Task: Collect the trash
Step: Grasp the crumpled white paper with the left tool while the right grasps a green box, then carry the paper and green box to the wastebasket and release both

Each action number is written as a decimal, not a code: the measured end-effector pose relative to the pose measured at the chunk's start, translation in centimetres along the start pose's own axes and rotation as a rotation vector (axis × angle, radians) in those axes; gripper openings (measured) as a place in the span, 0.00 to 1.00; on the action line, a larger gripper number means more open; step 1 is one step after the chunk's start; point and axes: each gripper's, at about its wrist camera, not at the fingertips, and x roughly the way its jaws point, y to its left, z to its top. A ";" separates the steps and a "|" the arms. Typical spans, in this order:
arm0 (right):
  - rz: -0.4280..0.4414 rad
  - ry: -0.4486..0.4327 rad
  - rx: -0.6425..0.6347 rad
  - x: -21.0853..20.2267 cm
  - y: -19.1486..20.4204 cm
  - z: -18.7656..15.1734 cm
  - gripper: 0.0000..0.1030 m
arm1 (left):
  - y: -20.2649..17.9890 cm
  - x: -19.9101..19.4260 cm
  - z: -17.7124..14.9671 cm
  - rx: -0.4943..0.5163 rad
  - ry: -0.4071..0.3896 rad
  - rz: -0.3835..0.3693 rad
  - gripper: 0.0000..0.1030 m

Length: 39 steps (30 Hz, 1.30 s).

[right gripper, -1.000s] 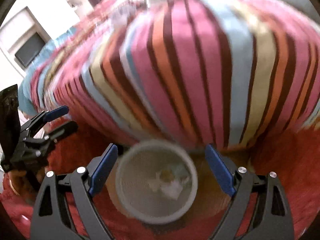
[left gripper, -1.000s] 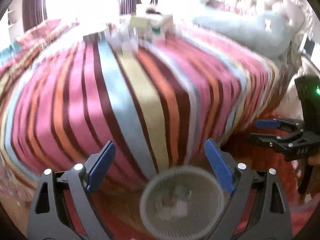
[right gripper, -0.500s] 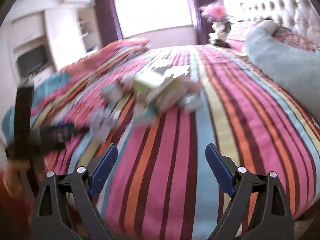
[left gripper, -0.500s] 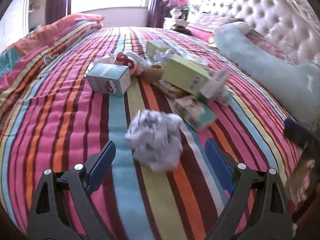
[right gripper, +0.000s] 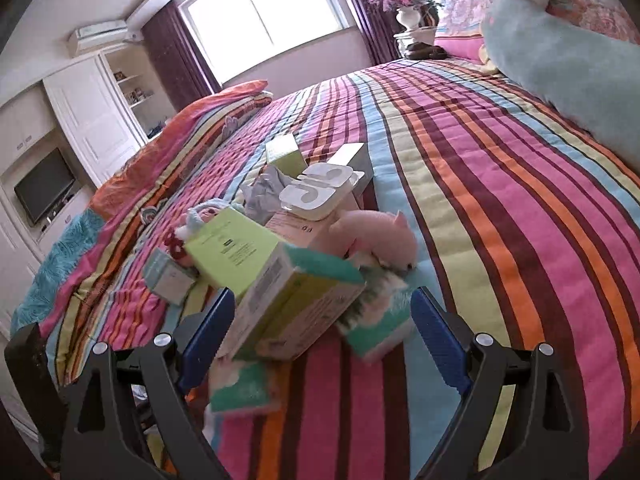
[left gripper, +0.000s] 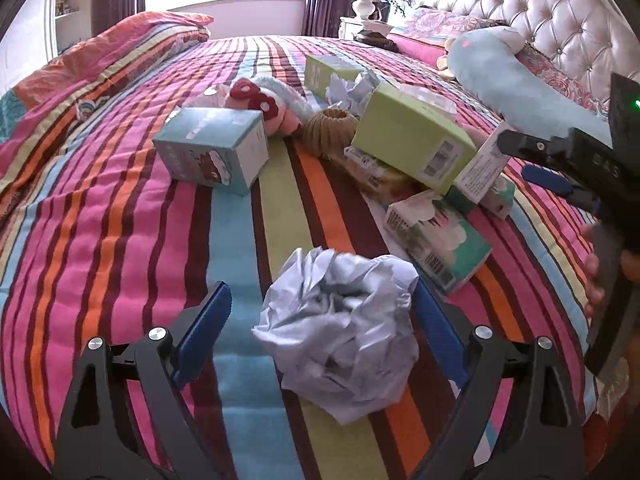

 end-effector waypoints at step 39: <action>0.150 -0.122 -0.117 -14.0 2.1 -7.0 0.58 | 1.4 -10.1 -3.8 0.003 -0.102 -0.131 0.56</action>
